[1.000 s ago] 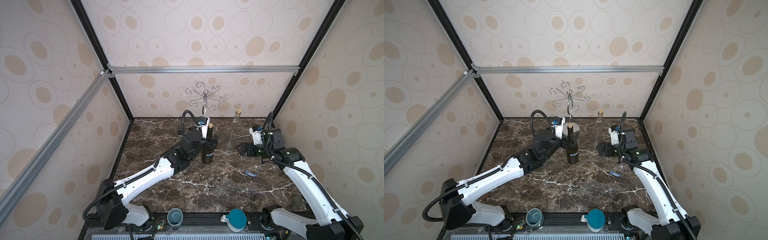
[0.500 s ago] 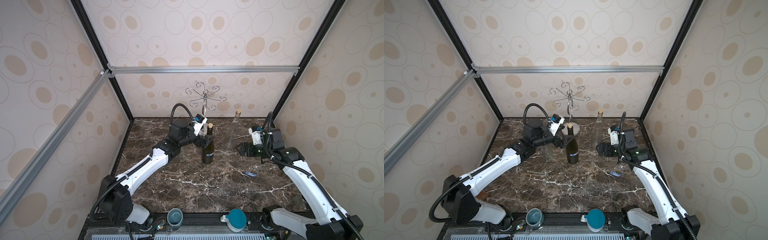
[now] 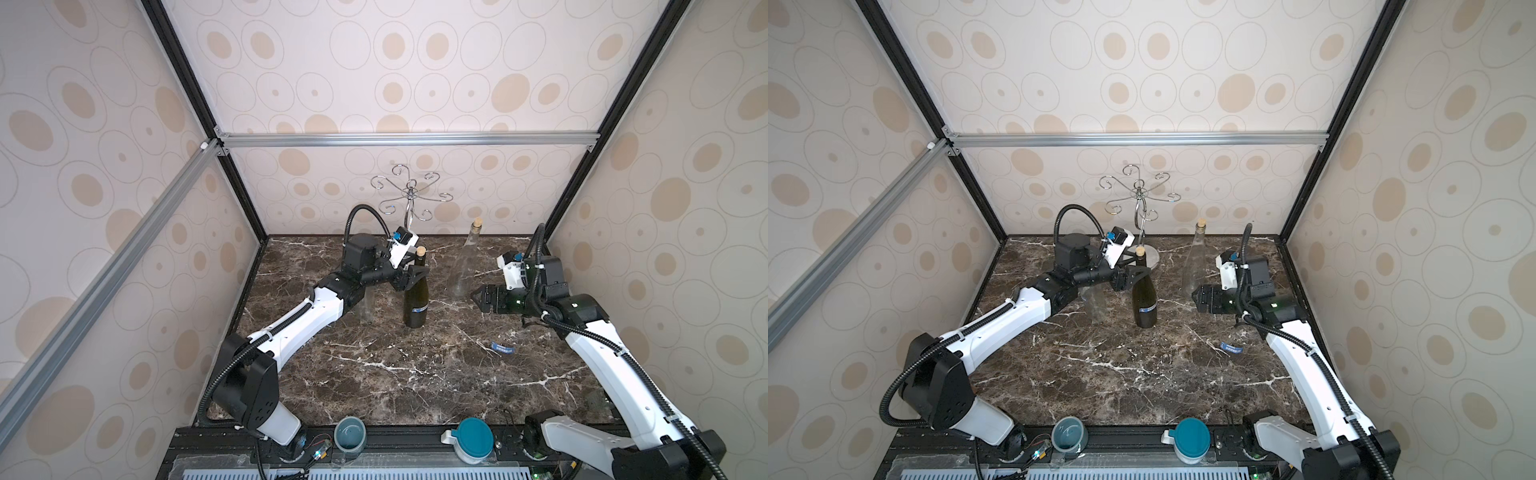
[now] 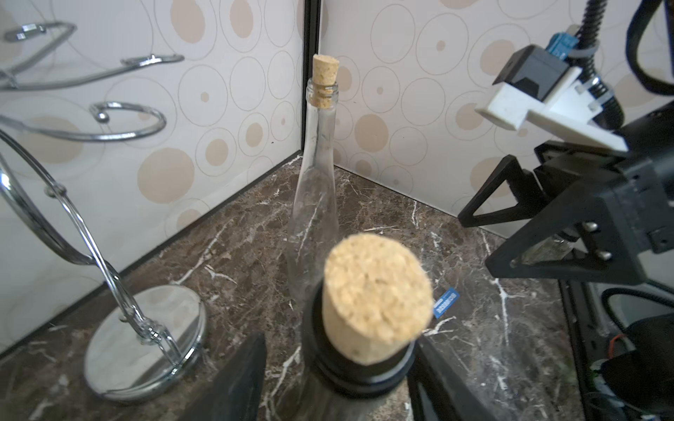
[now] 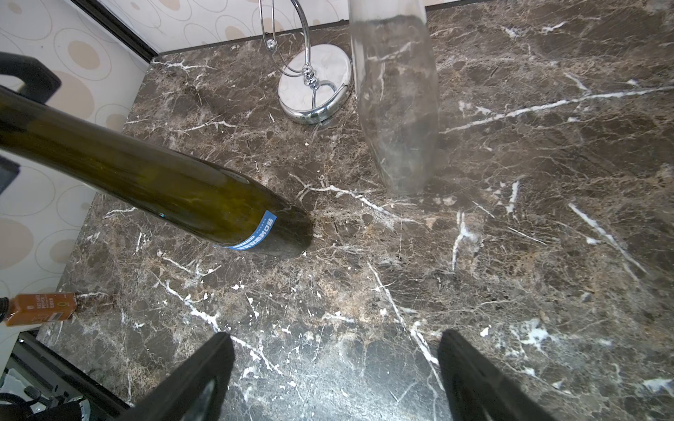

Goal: Remove the label from the bottle
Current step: Hold the bottle at the center of the board.

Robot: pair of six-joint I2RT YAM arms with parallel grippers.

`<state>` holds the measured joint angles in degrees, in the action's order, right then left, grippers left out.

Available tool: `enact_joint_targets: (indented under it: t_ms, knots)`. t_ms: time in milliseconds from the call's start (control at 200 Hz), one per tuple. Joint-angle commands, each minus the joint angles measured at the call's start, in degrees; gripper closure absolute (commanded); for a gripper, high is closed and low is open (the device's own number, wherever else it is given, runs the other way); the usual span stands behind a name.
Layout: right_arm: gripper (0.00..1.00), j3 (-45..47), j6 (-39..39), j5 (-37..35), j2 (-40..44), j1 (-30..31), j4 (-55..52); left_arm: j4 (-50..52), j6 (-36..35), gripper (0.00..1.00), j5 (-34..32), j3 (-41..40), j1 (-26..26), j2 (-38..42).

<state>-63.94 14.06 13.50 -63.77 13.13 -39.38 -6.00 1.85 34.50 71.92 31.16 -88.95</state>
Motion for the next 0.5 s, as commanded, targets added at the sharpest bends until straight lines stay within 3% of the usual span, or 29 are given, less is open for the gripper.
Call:
enact_joint_targets:
  t_ms: [0, 270, 495]
  knots:
    - [0.1, -0.3, -0.09, 0.55, -0.73, -0.03, -0.09, -2.52, -0.92, 0.49, 1.24, 2.7, -0.49, -0.61]
    - [0.11, -0.35, 0.14, 0.58, -1.4, 0.45, 0.4, -3.07, -0.62, 0.64, 1.14, 2.87, -0.48, -1.1]
    - [0.13, 0.29, 0.36, -1.32, -2.02, 4.02, 1.62, -2.69, 2.0, 0.81, -4.94, 3.4, -0.19, 0.1]
